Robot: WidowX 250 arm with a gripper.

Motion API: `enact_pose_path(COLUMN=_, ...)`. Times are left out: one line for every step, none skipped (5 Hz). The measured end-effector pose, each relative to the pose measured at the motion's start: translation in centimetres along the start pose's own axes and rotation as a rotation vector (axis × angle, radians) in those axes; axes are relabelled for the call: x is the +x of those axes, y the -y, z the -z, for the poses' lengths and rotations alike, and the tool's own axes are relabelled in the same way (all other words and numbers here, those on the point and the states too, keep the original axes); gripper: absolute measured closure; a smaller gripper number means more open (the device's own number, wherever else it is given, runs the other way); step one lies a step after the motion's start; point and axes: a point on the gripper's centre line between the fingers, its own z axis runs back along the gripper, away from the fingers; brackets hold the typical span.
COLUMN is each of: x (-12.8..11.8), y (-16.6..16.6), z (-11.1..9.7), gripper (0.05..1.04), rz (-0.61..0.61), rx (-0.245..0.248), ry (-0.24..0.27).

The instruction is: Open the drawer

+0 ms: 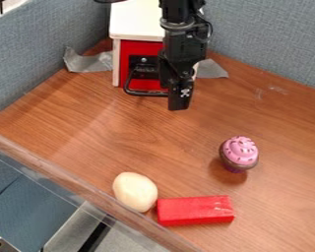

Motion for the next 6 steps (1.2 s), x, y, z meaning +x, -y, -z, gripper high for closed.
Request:
enact_pose_path(x=-0.1, y=-0.9, z=0.0, gripper=0.083, rz=0.003, rx=0.058, ry=-0.009)
enact_pose_path(x=-0.3, y=-1.5, z=0.8, gripper=0.083, rz=0.026, rx=0.079, ry=-0.02)
enact_pose_path(x=-0.6, y=-1.7, z=2.2, gripper=0.083, rz=0.029, rx=0.071, ry=-0.049)
enact_pose_path(x=-0.7, y=-2.0, z=3.3, gripper=0.083, rz=0.03, rx=0.064, ry=-0.072)
enact_pose_path(x=-0.8, y=-2.3, z=4.1, gripper=0.083, rz=0.032, rx=0.057, ry=-0.091)
enact_pose_path(x=-1.0, y=-2.5, z=4.9, gripper=0.118, rz=0.036, rx=0.05, ry=-0.108)
